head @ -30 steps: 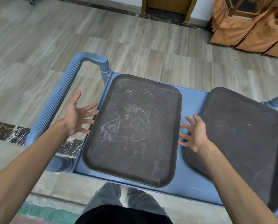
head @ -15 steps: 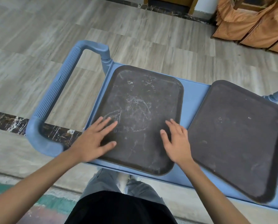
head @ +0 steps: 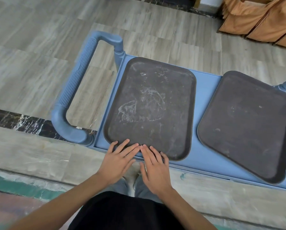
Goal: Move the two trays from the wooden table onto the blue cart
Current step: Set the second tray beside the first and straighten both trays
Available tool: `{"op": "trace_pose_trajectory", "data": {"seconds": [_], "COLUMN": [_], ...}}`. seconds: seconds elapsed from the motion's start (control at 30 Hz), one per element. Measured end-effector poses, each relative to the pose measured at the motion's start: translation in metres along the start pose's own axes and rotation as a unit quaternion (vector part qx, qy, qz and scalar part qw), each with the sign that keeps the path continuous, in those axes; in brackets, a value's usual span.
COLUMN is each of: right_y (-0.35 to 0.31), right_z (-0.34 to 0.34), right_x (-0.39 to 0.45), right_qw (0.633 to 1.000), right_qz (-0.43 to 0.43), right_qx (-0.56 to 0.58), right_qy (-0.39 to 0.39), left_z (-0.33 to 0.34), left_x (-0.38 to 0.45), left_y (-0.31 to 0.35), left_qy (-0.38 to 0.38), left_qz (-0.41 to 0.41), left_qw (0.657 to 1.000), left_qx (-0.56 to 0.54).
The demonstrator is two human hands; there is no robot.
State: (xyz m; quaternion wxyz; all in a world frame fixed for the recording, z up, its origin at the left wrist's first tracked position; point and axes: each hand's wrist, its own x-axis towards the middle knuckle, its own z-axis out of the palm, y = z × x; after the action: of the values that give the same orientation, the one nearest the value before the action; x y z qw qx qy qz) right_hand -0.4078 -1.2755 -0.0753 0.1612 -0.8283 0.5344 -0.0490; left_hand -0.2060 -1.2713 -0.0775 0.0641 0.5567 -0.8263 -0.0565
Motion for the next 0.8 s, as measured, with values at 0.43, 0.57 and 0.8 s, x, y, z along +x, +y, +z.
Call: {"op": "trace_pose_trajectory", "data": {"seconds": [0.43, 0.57, 0.8], "right_y": [0.000, 0.000, -0.001], "right_z": [0.024, 0.021, 0.016], "right_x": [-0.005, -0.005, -0.006], "right_qw": [0.988, 0.986, 0.981], "right_qz": [0.020, 0.022, 0.021], "right_qx": [0.025, 0.051, 0.088], "right_qy": [0.148, 0.156, 0.173], "left_z": [0.014, 0.010, 0.010], "left_x": [-0.004, -0.003, -0.004], "left_y": [0.009, 0.010, 0.015], "left_qy": [0.112, 0.130, 0.140], "left_qz": [-0.034, -0.029, -0.048], "left_qw": [0.993, 0.991, 0.989], "left_qx": [-0.020, -0.019, -0.024]}}
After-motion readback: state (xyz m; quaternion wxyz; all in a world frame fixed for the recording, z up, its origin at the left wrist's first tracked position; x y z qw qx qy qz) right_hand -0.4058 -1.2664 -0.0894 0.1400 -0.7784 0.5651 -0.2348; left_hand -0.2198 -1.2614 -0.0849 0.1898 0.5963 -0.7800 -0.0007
